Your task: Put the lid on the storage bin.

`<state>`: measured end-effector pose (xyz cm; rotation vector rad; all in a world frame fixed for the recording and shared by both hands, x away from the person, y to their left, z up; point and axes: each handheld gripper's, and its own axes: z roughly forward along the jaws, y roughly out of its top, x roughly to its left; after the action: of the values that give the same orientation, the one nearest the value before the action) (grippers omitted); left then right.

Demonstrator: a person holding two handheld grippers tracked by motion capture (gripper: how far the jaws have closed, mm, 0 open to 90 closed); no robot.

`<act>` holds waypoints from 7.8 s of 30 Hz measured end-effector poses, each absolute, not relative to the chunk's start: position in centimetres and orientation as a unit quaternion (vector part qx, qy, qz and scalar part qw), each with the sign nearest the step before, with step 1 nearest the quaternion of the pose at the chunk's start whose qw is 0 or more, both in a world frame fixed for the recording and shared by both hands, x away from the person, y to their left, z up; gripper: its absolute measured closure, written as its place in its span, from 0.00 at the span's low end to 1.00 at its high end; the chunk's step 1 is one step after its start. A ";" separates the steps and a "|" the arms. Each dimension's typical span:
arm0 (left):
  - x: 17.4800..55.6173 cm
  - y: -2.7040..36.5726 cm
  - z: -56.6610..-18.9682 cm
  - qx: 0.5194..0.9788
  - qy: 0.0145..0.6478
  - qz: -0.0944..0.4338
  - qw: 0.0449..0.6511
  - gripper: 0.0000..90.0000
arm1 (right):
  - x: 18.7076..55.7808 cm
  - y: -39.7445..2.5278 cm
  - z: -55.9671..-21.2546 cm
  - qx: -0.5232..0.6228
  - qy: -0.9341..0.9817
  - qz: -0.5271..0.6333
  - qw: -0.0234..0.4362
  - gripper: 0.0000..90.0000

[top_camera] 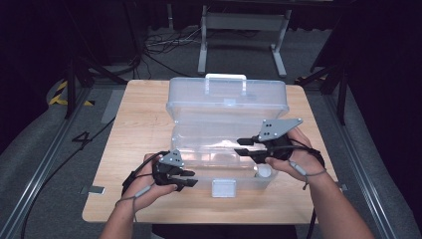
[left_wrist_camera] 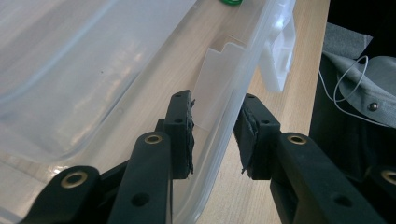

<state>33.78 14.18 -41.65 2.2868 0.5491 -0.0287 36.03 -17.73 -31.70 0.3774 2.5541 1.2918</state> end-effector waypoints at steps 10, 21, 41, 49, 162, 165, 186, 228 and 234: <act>33.7 14.1 -41.7 0.896 0.217 -0.007 0.386 0.75 | 35.8 -21.4 -30.3 0.208 0.826 0.498 0.162 1.00; 33.6 14.1 -41.7 0.897 0.217 -0.004 0.386 0.75 | 36.2 -26.0 -31.0 0.314 0.747 0.555 0.187 1.00; 33.3 14.7 -40.7 0.891 0.222 -0.007 0.396 0.68 | 36.2 -27.1 -31.3 0.332 0.718 0.580 0.194 1.00; 32.8 15.9 -39.0 0.885 0.225 -0.014 0.407 0.65 | 36.3 -26.9 -31.4 0.332 0.718 0.579 0.197 1.00; 33.8 18.2 -33.0 0.829 0.321 0.105 0.445 1.00 | 32.4 -27.0 -33.1 0.339 0.793 0.479 0.165 1.00; 33.7 18.2 -33.0 0.834 0.319 0.106 0.438 1.00 | 32.2 -27.0 -33.2 0.338 0.798 0.471 0.166 1.00; 33.4 17.9 -33.2 0.860 0.319 0.059 0.393 1.00 | 32.1 -27.4 -33.6 0.345 0.825 0.426 0.137 1.00; 33.2 17.9 -33.6 0.899 0.307 -0.008 0.312 1.00 | 32.3 -27.5 -34.5 0.340 0.868 0.350 0.094 0.99; 33.2 17.8 -33.7 0.905 0.302 -0.012 0.301 1.00 | 32.3 -27.3 -34.7 0.336 0.874 0.337 0.093 0.99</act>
<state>33.18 17.82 -33.74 2.4002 0.8006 -0.0320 32.28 -27.28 -34.74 0.9979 2.5960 1.0018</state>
